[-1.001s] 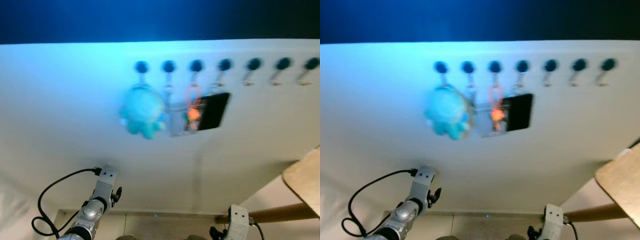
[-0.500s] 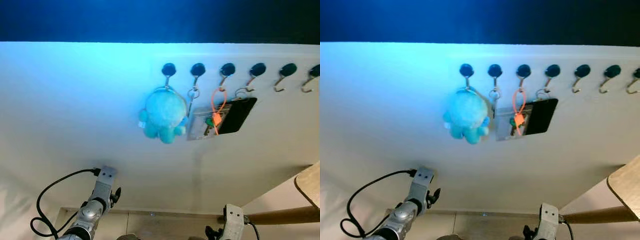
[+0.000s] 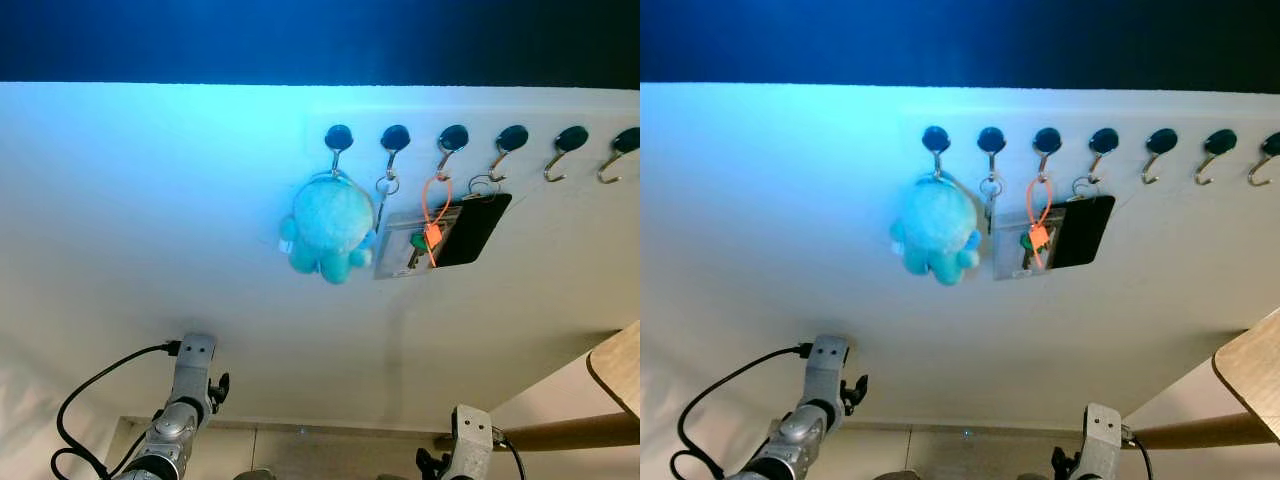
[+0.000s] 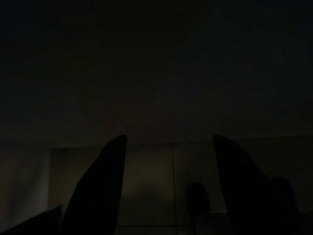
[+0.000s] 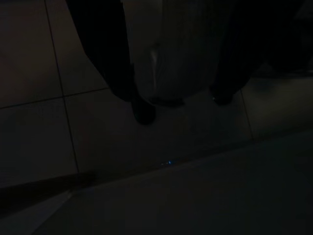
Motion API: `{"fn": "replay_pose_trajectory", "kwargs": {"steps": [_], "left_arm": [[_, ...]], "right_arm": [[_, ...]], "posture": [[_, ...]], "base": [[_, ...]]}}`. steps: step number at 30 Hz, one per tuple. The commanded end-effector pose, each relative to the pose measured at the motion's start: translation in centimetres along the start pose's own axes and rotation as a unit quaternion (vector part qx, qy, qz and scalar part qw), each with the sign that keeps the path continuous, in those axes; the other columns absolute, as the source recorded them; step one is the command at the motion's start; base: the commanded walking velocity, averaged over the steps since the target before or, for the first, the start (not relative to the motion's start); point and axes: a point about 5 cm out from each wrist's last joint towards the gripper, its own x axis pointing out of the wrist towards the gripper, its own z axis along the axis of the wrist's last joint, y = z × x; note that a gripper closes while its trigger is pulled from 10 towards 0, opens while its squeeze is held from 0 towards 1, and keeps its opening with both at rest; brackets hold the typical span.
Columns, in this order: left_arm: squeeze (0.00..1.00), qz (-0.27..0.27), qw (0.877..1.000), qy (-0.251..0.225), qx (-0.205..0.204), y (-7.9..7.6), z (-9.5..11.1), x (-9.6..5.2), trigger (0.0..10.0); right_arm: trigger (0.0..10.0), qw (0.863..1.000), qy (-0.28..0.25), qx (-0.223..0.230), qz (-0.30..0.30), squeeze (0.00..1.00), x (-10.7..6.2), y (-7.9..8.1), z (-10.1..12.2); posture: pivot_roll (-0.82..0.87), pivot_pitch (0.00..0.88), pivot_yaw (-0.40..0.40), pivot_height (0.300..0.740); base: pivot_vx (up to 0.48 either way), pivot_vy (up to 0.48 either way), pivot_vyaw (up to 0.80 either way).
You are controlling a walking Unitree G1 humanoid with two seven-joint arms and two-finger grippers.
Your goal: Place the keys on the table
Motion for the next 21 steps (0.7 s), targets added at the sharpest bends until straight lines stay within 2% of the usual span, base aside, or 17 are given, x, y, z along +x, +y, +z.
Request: {"fn": "replay_pose_trajectory", "kwargs": {"steps": [1, 10, 21], "left_arm": [[0.03, 0.008, 1.000, 0.013, -0.017, 0.36, -0.82, -0.29, 10.0], [0.02, 0.014, 0.999, 0.013, -0.038, 0.29, -1.23, -0.47, 10.0], [0.02, 0.011, 0.999, 0.011, -0.033, 0.38, -1.08, -0.43, 10.0]], "right_arm": [[10.0, 1.000, 0.002, -0.009, 0.003, 0.00, -0.03, -0.16, -0.02], [10.0, 1.000, 0.004, -0.019, 0.011, 0.00, 0.14, 0.12, 0.36], [10.0, 1.000, 0.001, -0.019, 0.015, 0.00, 0.30, 0.59, 0.68]], "posture": [[0.02, 0.065, 0.002, 0.740], [0.03, 0.067, -0.016, 0.740], [0.03, 0.067, -0.002, 0.740]], "base": [[-0.247, 0.000, 0.00], [-0.298, 0.000, 0.00], [-0.428, 0.000, 0.00]]}}
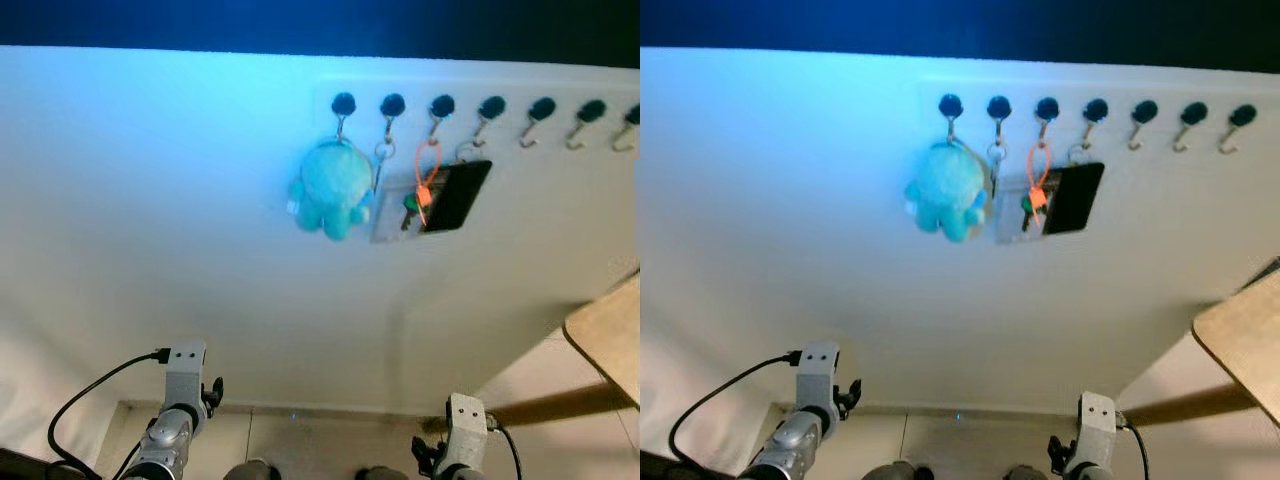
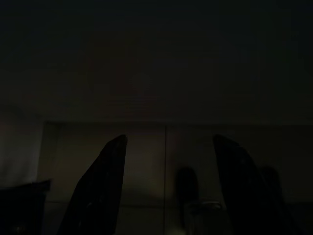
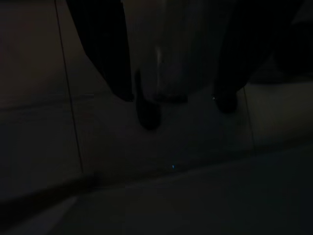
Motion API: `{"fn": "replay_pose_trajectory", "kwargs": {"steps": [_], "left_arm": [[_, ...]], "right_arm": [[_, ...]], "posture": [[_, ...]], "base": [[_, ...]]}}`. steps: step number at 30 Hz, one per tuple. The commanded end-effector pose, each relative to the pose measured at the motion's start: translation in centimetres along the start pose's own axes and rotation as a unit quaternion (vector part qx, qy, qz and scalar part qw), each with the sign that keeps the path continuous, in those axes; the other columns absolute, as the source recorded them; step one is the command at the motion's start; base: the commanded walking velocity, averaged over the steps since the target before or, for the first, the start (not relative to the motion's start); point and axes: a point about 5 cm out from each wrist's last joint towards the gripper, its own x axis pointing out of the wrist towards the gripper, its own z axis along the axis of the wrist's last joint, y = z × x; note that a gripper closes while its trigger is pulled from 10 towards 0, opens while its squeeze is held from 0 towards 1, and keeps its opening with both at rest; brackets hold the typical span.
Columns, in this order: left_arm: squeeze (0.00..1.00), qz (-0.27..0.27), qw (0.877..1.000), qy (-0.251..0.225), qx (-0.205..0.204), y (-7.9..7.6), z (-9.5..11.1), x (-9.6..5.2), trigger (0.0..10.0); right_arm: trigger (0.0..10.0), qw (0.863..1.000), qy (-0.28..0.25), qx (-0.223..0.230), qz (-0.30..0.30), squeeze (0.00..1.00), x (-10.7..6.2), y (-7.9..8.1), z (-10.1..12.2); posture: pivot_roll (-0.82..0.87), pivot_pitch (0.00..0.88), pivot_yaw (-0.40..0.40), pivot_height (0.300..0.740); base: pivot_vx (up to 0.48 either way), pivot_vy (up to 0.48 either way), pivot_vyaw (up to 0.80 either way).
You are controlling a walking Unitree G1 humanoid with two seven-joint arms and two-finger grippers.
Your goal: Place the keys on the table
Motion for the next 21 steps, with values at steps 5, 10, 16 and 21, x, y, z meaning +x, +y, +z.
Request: {"fn": "replay_pose_trajectory", "kwargs": {"steps": [5, 10, 16, 21], "left_arm": [[0.02, -0.013, 1.000, 0.002, 0.013, -0.2, 0.1, 0.1, 10.0], [0.01, -0.020, 0.999, 0.000, 0.026, -0.5, 0.6, 0.3, 10.0], [0.02, -0.039, 0.998, 0.001, 0.044, -1.2, 0.9, 0.5, 10.0], [0.02, -0.049, 0.997, -0.002, 0.061, -1.6, 1.2, 0.6, 10.0]], "right_arm": [[10.0, 1.000, 0.010, 0.004, -0.002, 0.00, -0.1, 0.1, -0.7], [10.0, 1.000, 0.009, 0.011, -0.005, 0.00, -0.2, 0.0, -0.8], [10.0, 1.000, 0.009, 0.015, -0.009, 0.00, -0.3, -0.2, -1.0], [10.0, 1.000, 0.009, 0.019, -0.012, 0.00, -0.4, -0.4, -1.1]], "posture": [[0.03, 0.060, 0.010, 0.740], [0.02, 0.054, 0.021, 0.740], [0.02, 0.048, 0.030, 0.740], [0.02, 0.046, 0.033, 0.740]], "base": [[-0.426, 0.000, 0.00], [-0.085, 0.000, 0.00], [0.000, 0.000, 0.00], [0.000, 0.000, 0.00]]}}
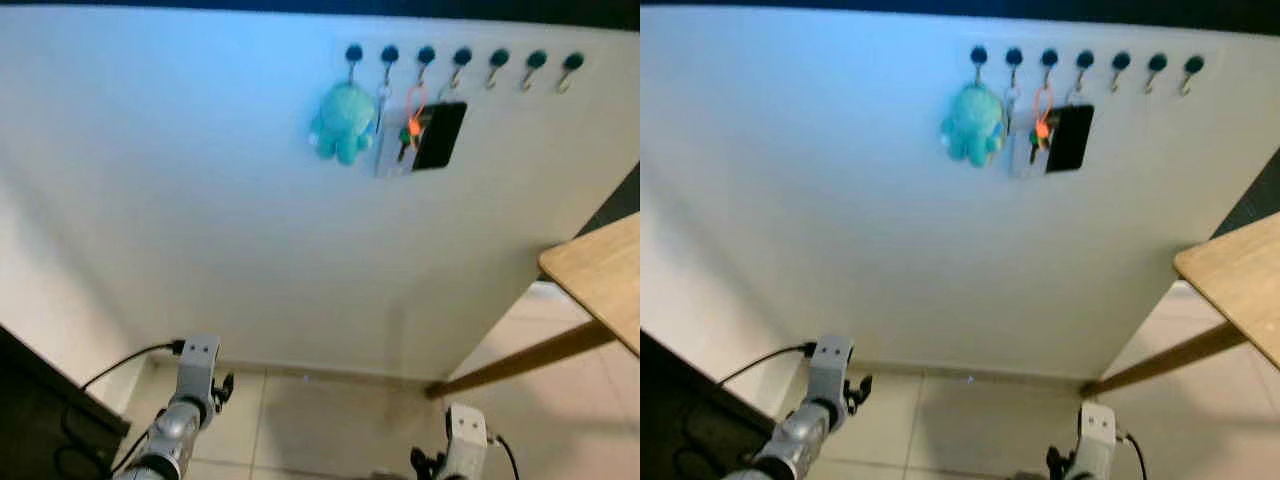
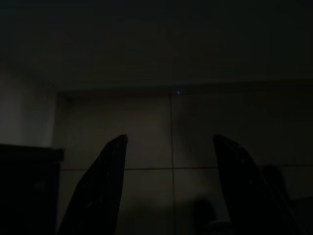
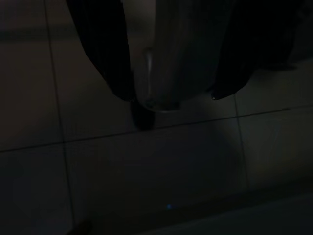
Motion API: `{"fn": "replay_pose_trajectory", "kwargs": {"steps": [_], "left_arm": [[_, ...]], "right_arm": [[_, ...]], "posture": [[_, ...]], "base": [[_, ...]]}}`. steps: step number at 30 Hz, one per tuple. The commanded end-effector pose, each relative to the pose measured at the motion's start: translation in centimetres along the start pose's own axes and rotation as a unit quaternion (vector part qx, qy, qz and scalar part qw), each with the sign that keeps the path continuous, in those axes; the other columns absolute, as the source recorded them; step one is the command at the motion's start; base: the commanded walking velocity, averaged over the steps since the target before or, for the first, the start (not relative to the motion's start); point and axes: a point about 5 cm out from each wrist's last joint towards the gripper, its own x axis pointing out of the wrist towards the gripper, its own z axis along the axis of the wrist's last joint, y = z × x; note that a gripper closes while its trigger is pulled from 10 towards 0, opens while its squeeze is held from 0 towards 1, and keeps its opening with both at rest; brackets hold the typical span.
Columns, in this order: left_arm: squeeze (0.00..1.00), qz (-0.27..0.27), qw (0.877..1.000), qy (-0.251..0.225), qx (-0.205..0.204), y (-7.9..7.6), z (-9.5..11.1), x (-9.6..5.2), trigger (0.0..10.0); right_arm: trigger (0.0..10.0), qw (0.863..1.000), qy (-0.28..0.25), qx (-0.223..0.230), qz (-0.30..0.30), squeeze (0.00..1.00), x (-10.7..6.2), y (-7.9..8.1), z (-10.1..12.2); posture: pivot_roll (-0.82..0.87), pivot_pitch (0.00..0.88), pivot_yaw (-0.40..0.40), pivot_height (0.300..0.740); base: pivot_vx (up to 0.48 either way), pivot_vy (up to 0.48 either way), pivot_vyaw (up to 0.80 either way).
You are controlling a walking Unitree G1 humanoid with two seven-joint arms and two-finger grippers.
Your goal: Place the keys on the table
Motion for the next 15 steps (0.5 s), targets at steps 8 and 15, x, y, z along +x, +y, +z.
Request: {"fn": "replay_pose_trajectory", "kwargs": {"steps": [8, 15], "left_arm": [[0.05, -0.020, 0.999, -0.005, 0.037, -0.66, 0.67, 0.29, 10.0], [0.04, 0.000, 1.000, -0.012, 0.020, -0.19, 0.57, 0.15, 10.0]], "right_arm": [[10.0, 1.000, 0.000, 0.010, -0.008, 0.00, -0.12, -0.33, -0.21], [10.0, 1.000, -0.001, 0.011, -0.007, 0.00, -0.07, -0.23, -0.11]], "posture": [[0.02, 0.051, 0.036, 0.740], [0.03, 0.058, 0.031, 0.740]], "base": [[0.000, -0.180, 0.00], [0.000, -0.274, 0.00]]}}
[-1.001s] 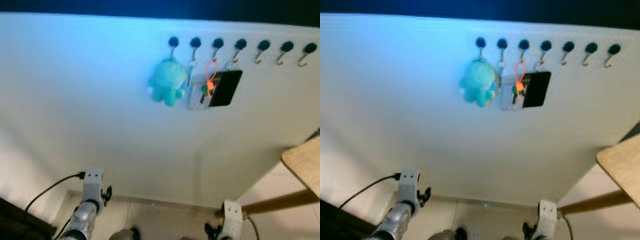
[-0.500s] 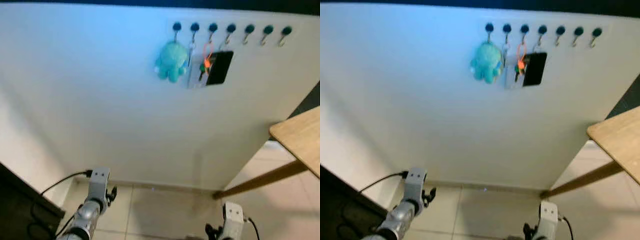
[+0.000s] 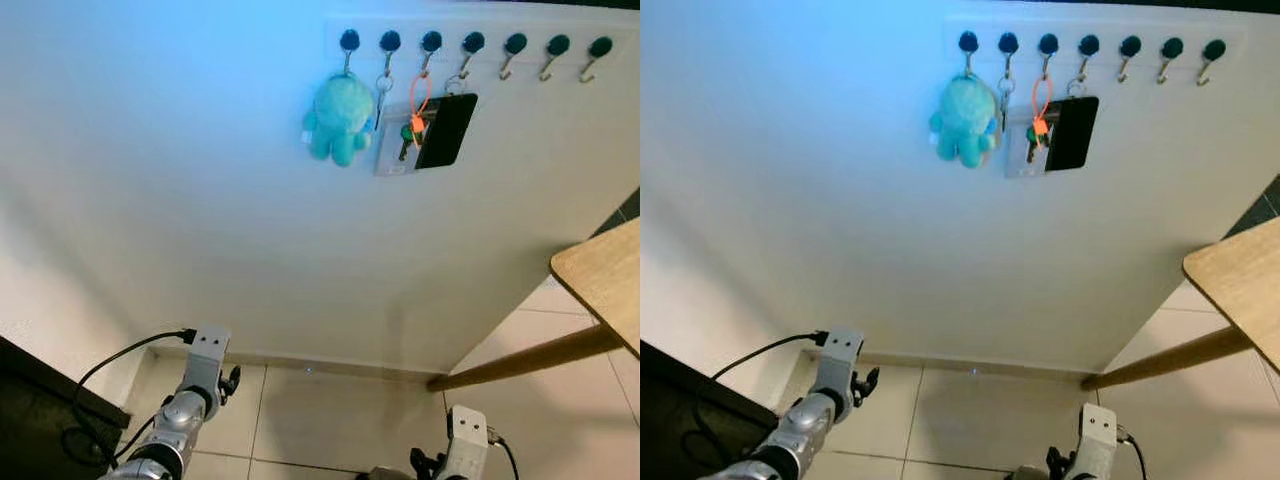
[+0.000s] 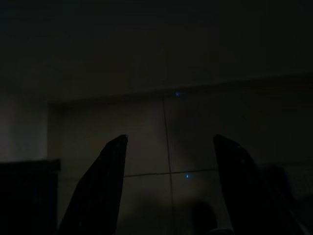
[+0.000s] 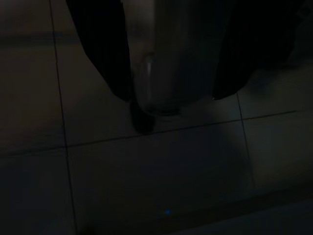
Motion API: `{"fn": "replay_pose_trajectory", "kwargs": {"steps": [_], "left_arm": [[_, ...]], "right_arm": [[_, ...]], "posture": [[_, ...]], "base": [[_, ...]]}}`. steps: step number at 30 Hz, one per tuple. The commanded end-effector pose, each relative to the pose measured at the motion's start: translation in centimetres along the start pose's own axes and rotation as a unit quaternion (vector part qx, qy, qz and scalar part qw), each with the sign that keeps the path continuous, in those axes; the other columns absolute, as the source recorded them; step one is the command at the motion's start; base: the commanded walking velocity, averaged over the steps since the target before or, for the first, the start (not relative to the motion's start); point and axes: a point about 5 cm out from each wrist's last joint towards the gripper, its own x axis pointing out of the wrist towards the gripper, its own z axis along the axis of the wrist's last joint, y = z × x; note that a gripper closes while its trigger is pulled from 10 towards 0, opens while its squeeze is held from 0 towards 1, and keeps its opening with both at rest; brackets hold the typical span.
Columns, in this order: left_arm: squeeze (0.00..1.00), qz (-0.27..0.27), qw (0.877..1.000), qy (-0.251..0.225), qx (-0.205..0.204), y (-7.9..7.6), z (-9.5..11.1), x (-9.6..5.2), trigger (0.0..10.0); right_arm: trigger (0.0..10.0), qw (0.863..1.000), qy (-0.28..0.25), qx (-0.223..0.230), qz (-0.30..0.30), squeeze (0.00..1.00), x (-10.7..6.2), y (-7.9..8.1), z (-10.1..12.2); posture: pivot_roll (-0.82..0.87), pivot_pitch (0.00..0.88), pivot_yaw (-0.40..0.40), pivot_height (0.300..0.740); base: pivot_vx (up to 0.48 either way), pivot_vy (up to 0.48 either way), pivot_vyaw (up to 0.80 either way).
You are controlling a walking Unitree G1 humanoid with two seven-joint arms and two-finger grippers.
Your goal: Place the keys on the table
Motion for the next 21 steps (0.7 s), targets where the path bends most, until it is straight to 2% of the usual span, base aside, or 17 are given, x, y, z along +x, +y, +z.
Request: {"fn": "replay_pose_trajectory", "kwargs": {"steps": [1, 9, 11, 13, 14, 16, 17, 18, 19, 20, 21], "left_arm": [[0.03, 0.007, 1.000, 0.000, -0.007, 0.1, -0.5, -0.2, 10.0], [0.02, 0.041, 0.999, -0.011, -0.011, 0.9, -0.3, -0.3, 10.0], [0.03, 0.053, 0.998, -0.017, -0.014, 1.1, -0.1, -0.3, 10.0], [0.03, 0.064, 0.997, -0.025, -0.017, 1.3, 0.1, -0.4, 10.0], [0.03, 0.064, 0.997, -0.025, -0.017, 1.3, 0.1, -0.4, 10.0], [0.04, 0.055, 0.997, -0.045, -0.013, 1.4, 0.6, -0.3, 10.0], [0.04, 0.055, 0.997, -0.045, -0.013, 1.4, 0.6, -0.3, 10.0], [0.05, 0.040, 0.997, -0.067, -0.006, 1.4, 1.2, -0.4, 10.0], [0.07, 0.024, 0.994, -0.103, 0.002, 1.5, 2.2, -0.4, 10.0], [0.07, 0.013, 0.992, -0.128, 0.007, 1.5, 2.9, -0.5, 10.0], [0.07, 0.013, 0.992, -0.128, 0.007, 1.5, 2.9, -0.5, 10.0]], "right_arm": [[10.0, 1.000, 0.001, 0.001, -0.007, 0.00, -0.1, -0.4, -0.1], [10.0, 1.000, -0.012, -0.009, -0.005, 0.00, 0.1, -0.3, 0.5], [10.0, 0.999, -0.028, -0.027, -0.007, 0.00, 0.1, -0.3, 1.1], [10.0, 0.994, -0.073, -0.077, -0.011, 0.00, 0.2, -0.2, 2.7], [10.0, 0.994, -0.073, -0.077, -0.011, 0.00, 0.2, -0.2, 2.7], [10.0, 0.976, -0.167, -0.143, 0.000, 0.00, 0.0, 0.4, 5.6], [10.0, 0.976, -0.167, -0.143, 0.000, 0.00, 0.0, 0.4, 5.6], [10.0, 0.959, -0.227, -0.168, 0.018, 0.00, -0.4, 1.1, 7.5], [10.0, 0.935, -0.295, -0.193, 0.038, 0.00, -1.0, 2.2, 9.7], [10.0, 0.918, -0.336, -0.206, 0.051, 0.00, -1.6, 2.9, 11.0], [10.0, 0.918, -0.336, -0.206, 0.051, 0.00, -1.6, 2.9, 11.0]], "posture": [[0.03, 0.058, 0.031, 0.740], [0.03, 0.059, 0.029, 0.740], [0.03, 0.057, 0.030, 0.740], [0.03, 0.058, 0.030, 0.740], [0.03, 0.058, 0.030, 0.740], [0.02, 0.062, 0.034, 0.740], [0.02, 0.062, 0.034, 0.740], [0.01, 0.064, 0.037, 0.740], [0.01, 0.065, 0.040, 0.740], [0.01, 0.065, 0.040, 0.740], [0.01, 0.065, 0.040, 0.740]], "base": [[0.000, 0.000, 0.00], [0.000, 0.000, 0.00], [0.000, 0.000, 0.00], [0.000, 0.000, 0.00], [0.000, 0.000, 0.00], [0.000, 0.000, 0.00], [0.000, 0.000, 0.00], [0.000, 0.000, 0.00], [0.000, 0.000, 0.00], [0.000, 0.000, 0.00], [0.000, 0.000, 0.00]]}}
